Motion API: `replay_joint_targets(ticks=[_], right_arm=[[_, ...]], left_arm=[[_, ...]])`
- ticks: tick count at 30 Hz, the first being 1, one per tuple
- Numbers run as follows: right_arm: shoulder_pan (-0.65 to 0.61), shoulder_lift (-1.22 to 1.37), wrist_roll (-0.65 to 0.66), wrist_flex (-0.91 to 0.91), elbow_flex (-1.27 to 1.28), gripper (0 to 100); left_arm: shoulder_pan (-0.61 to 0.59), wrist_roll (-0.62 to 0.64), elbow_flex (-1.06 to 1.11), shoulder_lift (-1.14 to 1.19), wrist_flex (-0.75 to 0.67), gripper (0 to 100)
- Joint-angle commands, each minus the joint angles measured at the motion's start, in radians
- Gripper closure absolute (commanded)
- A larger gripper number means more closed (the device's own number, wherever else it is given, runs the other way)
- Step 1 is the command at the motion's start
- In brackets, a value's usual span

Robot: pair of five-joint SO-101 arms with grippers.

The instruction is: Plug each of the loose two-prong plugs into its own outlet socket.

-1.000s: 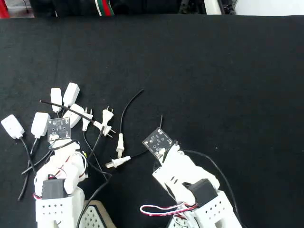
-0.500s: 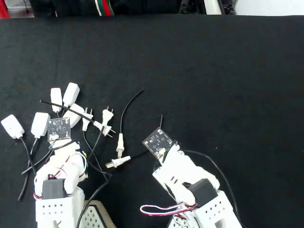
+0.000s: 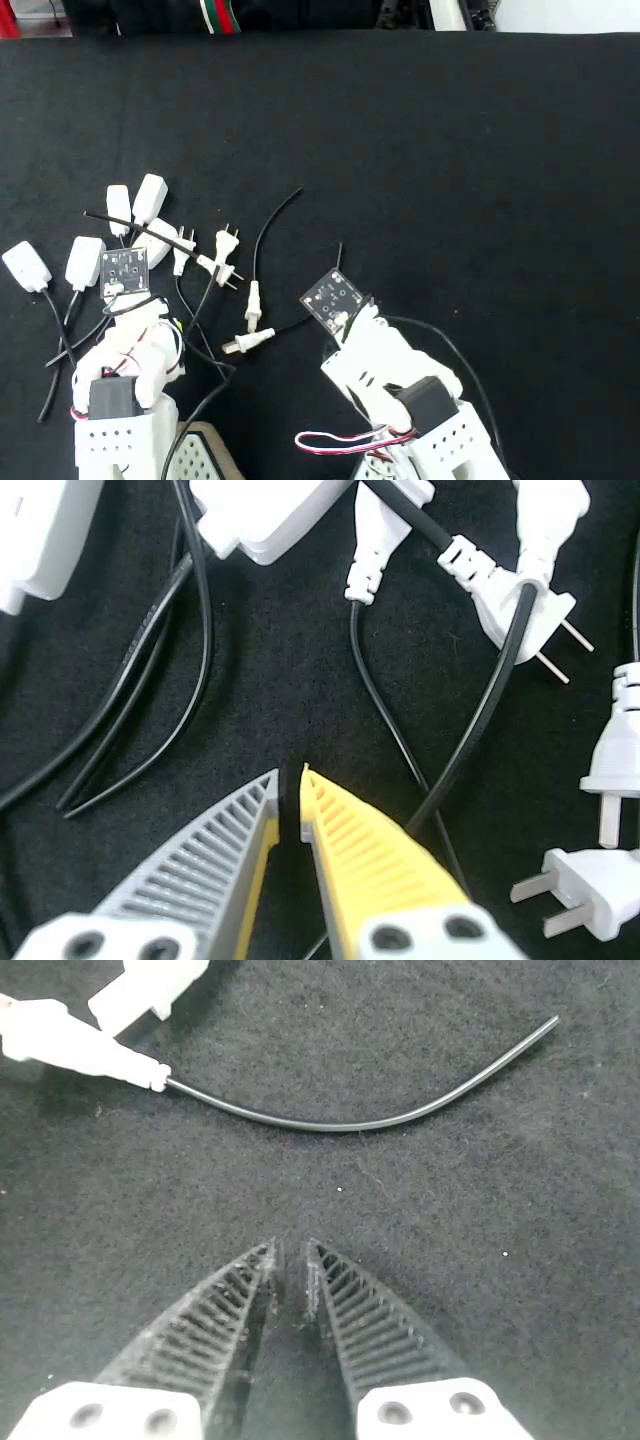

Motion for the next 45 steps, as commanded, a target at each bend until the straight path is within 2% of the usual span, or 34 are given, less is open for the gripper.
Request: replay_joint_targets(ticks=[1,11,15,17,22,34,38,45], right_arm=[[-0.006,-0.062,0.003,0.002,-0.005,95.2],[-0.006,-0.064,0.003,-0.005,-0.005,95.2],[-0.005,-0.064,-0.002,-0.066,-0.005,95.3],[0.021,-0.062,-0.046,-0.118,-0.008,96.9],[0.186,-0.054,-0.15,-0.183,-0.12,98.7],[0.195,-0.041,-0.238,-0.157,-0.176,98.6],[0.192,0.093,-0.255,-0.132,-0.272,98.6],[0.189,0.553,-0.33,-0.23,-0.486,98.6]], left_arm=[[0.002,-0.003,0.018,-0.002,0.005,95],[0.002,-0.003,0.018,-0.002,0.005,95],[0.007,-0.003,0.018,-0.002,0.005,95],[0.007,-0.003,0.018,-0.002,0.005,95],[0.002,-0.003,0.018,-0.002,0.005,95],[0.001,-0.003,0.018,-0.002,0.005,95],[0.001,-0.003,0.018,-0.002,0.005,95],[0.001,-0.003,0.018,-0.002,0.005,95]])
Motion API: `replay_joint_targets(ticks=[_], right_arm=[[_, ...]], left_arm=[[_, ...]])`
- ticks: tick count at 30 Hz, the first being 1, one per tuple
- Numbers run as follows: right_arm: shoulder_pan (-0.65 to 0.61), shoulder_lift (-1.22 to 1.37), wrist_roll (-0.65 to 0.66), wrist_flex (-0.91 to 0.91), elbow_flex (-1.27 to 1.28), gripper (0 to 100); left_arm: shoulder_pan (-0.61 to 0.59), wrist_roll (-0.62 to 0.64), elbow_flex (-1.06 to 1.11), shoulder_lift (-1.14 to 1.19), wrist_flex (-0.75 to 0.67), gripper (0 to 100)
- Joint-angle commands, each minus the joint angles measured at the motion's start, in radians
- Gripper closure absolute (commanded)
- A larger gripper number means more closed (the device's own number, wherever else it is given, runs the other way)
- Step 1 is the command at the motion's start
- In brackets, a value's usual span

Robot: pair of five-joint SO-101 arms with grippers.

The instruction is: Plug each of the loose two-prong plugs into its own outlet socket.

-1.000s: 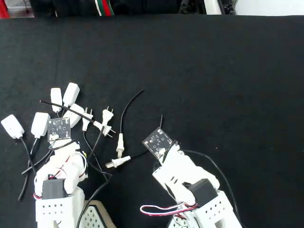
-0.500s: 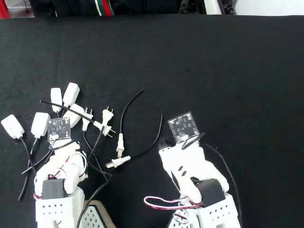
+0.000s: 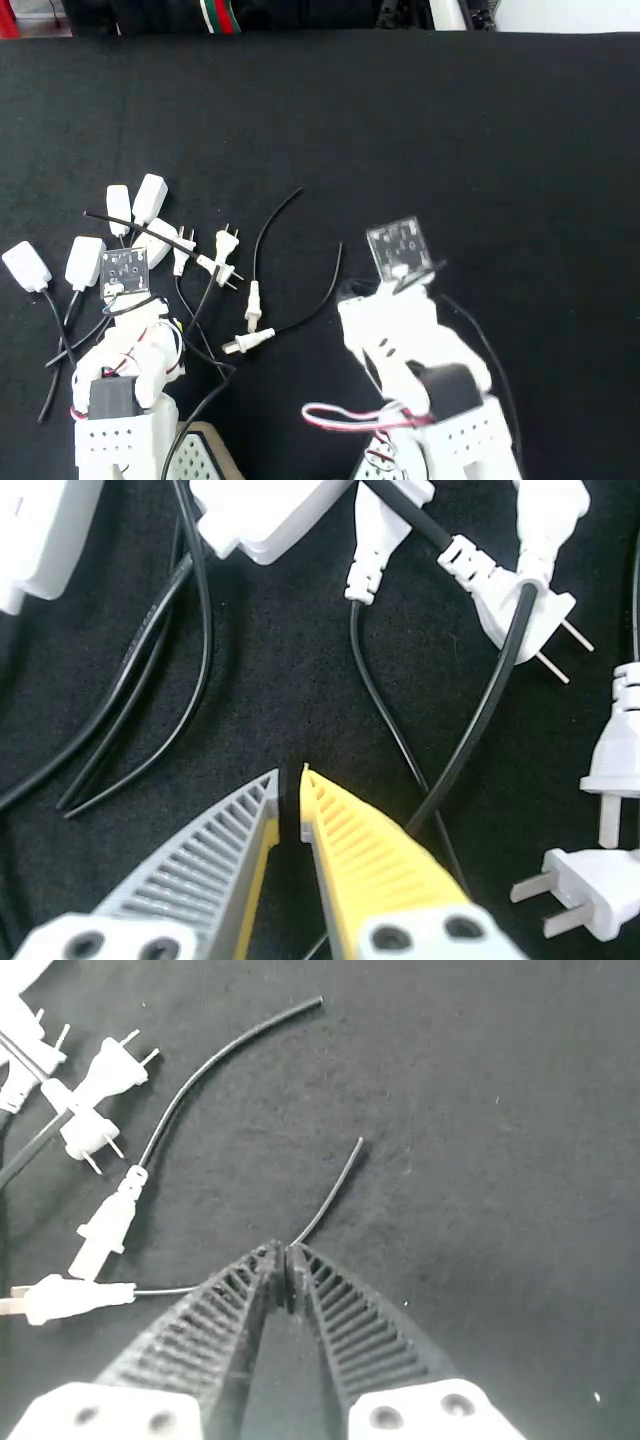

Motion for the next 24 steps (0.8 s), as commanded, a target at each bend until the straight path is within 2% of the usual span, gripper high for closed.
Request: replay_joint_targets(ticks=[1,9,24], right_arm=[[0.005,0.312,-0.058,-0.074,-0.18,98.6],[0.011,0.631,-0.074,-0.095,-0.317,98.4],[0.011,0.659,-0.08,-0.098,-0.282,98.3]], left_arm=[[0.001,-0.003,0.018,-0.002,0.005,95],[0.001,-0.003,0.018,-0.002,0.005,95],[0.001,-0.003,0.018,-0.002,0.005,95]])
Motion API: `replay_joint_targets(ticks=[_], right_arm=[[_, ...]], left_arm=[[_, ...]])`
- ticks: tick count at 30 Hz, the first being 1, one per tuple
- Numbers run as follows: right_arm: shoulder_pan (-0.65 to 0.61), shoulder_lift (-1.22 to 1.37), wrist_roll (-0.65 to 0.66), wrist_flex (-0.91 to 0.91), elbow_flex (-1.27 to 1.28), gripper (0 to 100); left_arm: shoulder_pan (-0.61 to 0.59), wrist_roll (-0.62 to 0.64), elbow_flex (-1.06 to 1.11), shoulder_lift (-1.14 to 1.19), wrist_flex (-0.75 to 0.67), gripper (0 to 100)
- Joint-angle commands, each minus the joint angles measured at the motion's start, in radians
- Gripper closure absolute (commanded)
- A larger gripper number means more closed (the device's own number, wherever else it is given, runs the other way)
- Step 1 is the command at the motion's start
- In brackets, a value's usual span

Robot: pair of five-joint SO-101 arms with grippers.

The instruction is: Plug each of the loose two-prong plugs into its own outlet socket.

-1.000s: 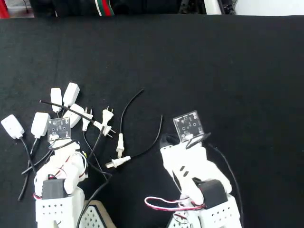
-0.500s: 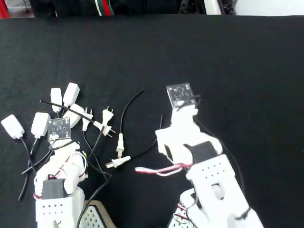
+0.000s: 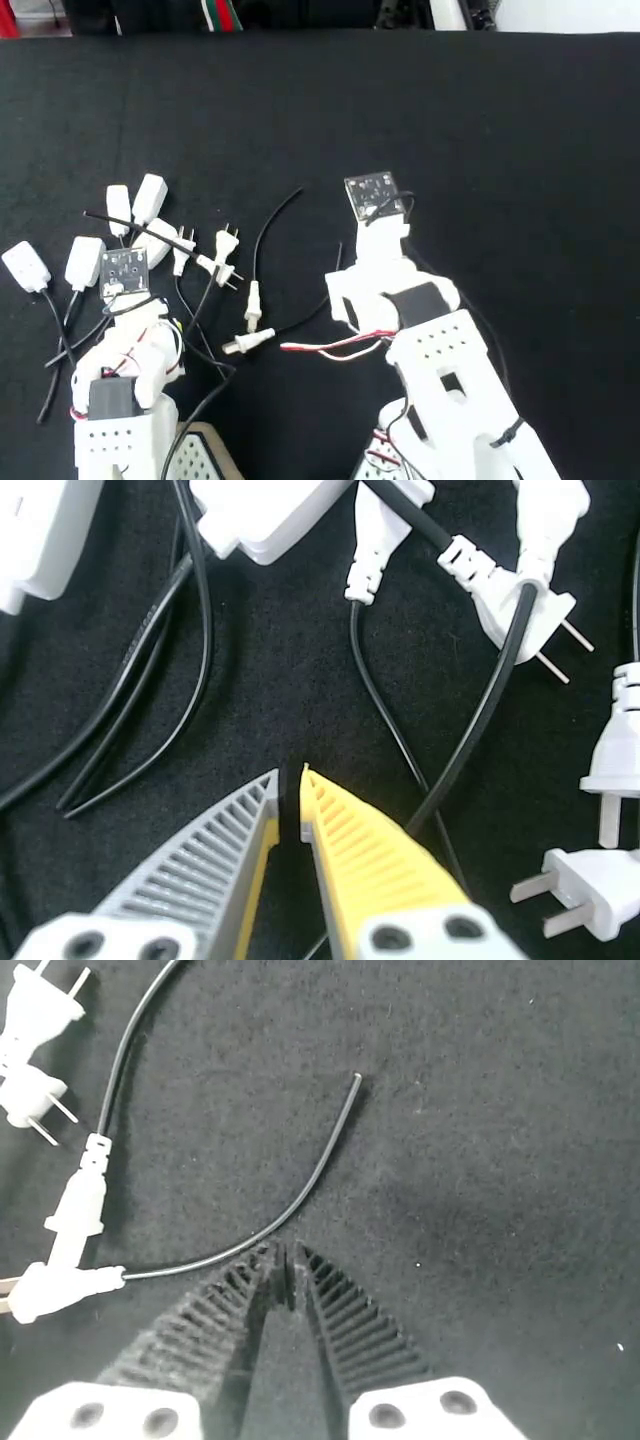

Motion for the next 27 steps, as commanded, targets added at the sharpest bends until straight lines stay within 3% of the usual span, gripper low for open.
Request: replay_joint_targets(ticks=[1,27], right_arm=[[0.009,0.004,-0.011,-0.017,-0.015,98.3],[0.011,-0.001,-0.005,-0.058,0.062,98.3]], left_arm=[[0.001,-0.003,0.018,-0.002,0.005,95],[0.001,-0.003,0.018,-0.002,0.005,95]])
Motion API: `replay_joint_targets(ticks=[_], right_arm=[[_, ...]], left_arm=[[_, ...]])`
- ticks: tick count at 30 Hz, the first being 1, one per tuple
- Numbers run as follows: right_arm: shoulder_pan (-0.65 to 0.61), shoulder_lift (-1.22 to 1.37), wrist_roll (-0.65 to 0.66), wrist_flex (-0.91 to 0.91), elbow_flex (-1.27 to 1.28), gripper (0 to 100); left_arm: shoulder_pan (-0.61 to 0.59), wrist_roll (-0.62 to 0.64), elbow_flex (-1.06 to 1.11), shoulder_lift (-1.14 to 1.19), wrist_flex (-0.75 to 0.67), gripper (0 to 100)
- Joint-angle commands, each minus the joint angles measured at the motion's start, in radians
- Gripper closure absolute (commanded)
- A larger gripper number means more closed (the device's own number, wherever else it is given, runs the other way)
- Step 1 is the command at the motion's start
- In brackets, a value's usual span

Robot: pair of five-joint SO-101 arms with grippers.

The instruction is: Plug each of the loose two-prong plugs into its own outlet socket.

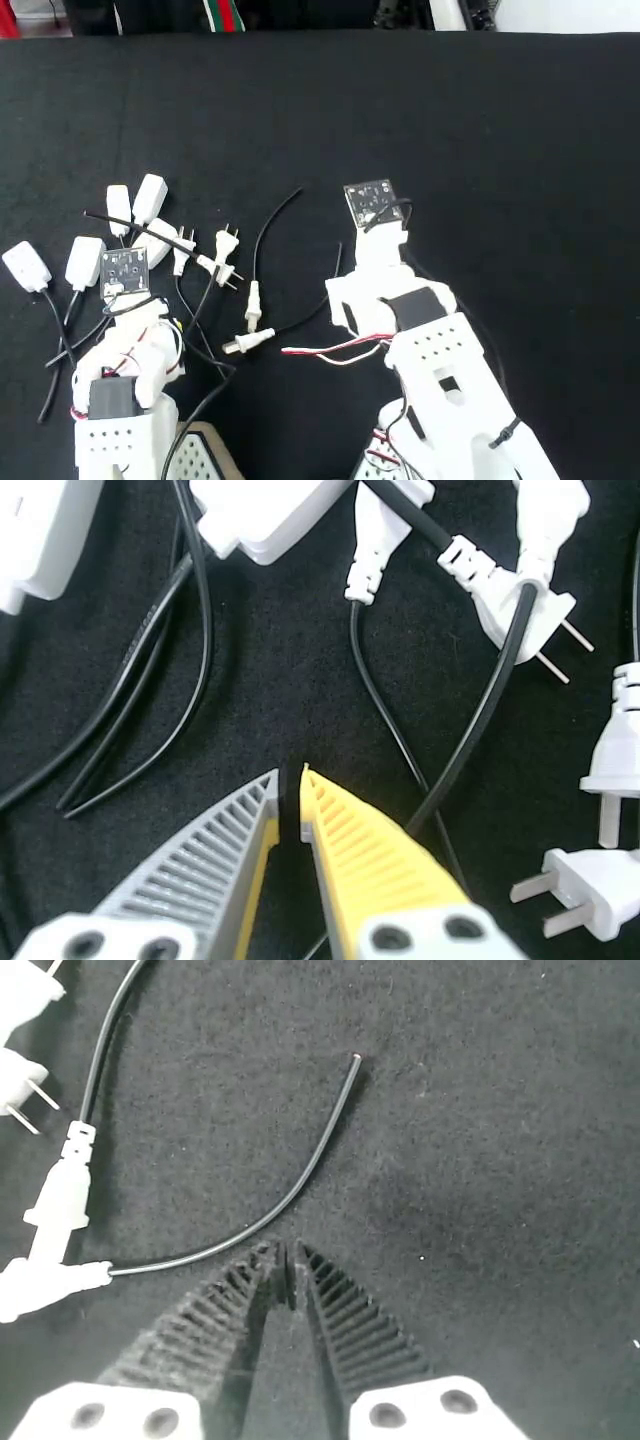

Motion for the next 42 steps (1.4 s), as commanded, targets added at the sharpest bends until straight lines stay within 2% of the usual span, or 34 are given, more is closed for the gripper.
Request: replay_joint_targets(ticks=[1,16,29,42], right_arm=[[0.011,-0.001,-0.005,-0.008,-0.002,98.3],[0.005,0.004,-0.012,-0.012,-0.076,98.3],[0.032,0.007,-0.189,-0.015,-0.127,98.3],[0.061,0.005,-0.189,-0.009,-0.096,98.3]], left_arm=[[0.001,-0.003,0.018,-0.002,0.005,95],[0.001,-0.003,0.018,-0.002,0.005,95],[0.001,-0.003,0.018,-0.002,0.005,95],[0.001,-0.003,0.018,-0.002,0.005,95]])
